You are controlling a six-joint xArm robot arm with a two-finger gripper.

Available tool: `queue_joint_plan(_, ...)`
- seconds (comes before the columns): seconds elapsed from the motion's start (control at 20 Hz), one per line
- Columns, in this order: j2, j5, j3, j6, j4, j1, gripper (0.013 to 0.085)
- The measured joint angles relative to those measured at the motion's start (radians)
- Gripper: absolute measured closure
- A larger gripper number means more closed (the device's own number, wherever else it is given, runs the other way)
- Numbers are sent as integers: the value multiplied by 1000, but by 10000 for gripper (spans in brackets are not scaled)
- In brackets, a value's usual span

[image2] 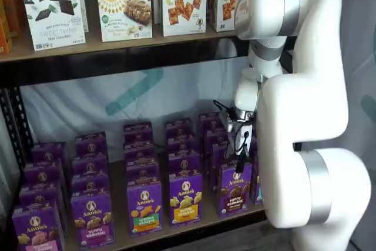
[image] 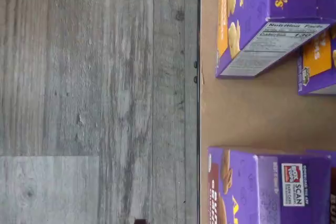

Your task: Pick up the purple box with a brown patch in the center, on the bottom shelf, the fifth box from the left

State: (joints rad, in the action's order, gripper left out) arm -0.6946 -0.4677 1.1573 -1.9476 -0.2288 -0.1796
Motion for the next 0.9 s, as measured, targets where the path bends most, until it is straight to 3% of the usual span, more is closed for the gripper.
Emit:
queue_joint_plan(0.15,7,33,-24,-15,-26,12,130)
queue_joint_plan(0.35,10,78,-48,-96,-134,31,130)
queue_joint_plan(0.45,5,95,-52,-120,-165,37,130)
queue_joint_plan(0.5,1,107,-53,-115,-161,40,130)
queue_joint_plan(0.65,-26,127,-41,-54,-89,37,130)
queue_joint_plan(0.9,-79,115,19,-39,-65,29,130)
